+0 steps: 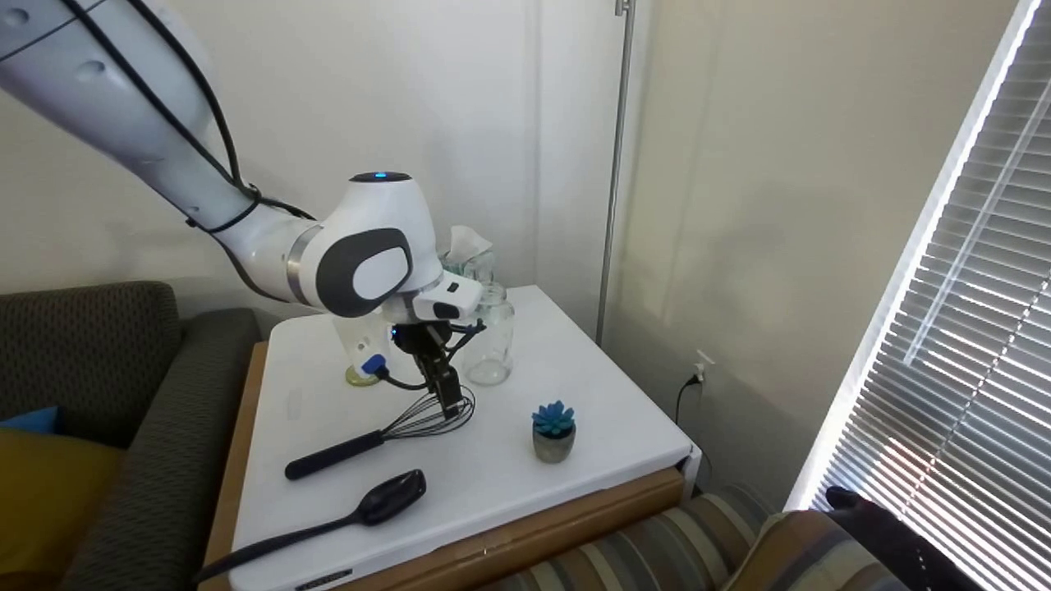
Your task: Uncover the jar and put the whisk and the spoon inside the jar
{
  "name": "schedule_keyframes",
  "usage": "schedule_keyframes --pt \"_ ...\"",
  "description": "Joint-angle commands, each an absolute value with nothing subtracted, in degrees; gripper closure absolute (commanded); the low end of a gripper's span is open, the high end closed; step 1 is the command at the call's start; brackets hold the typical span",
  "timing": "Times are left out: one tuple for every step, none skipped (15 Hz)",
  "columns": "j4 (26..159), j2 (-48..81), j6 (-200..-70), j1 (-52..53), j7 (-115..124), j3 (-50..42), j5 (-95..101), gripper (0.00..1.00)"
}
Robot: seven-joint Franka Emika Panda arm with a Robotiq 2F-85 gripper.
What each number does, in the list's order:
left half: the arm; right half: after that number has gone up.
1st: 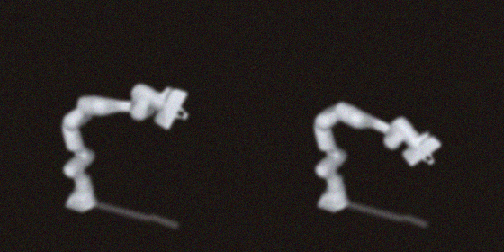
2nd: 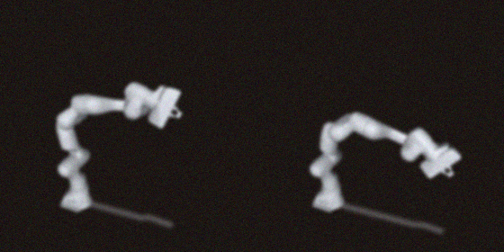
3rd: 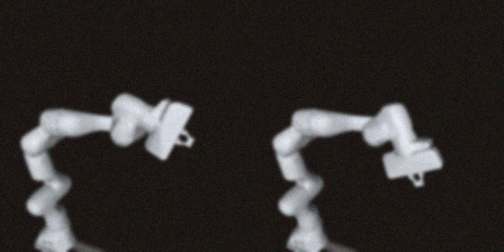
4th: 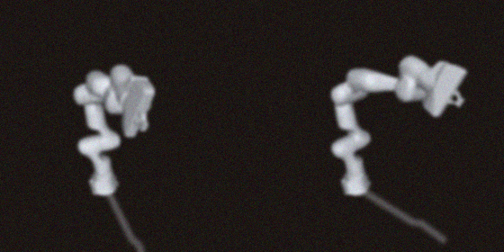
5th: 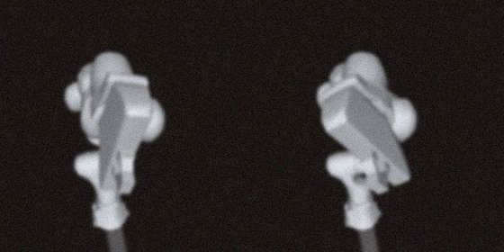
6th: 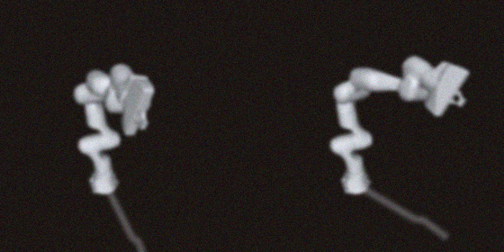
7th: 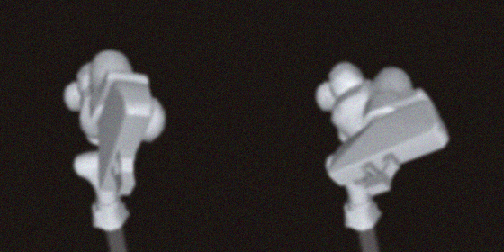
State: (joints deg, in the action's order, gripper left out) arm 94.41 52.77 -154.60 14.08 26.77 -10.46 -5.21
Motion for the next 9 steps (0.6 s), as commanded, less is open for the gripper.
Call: schedule_keyframes --pt "95.3 51.3 -153.4 14.8 28.0 -11.5 -3.8 0.38" --pt "95.3 51.2 -153.4 14.8 28.0 -11.6 -3.7 0.40" --pt "95.4 51.1 -153.3 14.9 28.1 -11.7 -3.6 0.46" --pt "95.4 51.1 -153.4 15.0 28.1 -11.8 -3.5 0.43" --pt "95.5 51.0 -153.4 15.1 28.2 -11.9 -3.4 0.55" --pt "95.5 51.0 -153.5 15.2 28.2 -12.0 -3.4 0.58" --pt "95.5 50.9 -153.5 15.3 28.3 -12.1 -3.3 0.65" --pt "95.6 50.8 -153.5 15.4 28.3 -12.2 -3.3 0.81" --pt "95.6 50.8 -153.6 15.5 28.3 -12.3 -3.2 0.86"
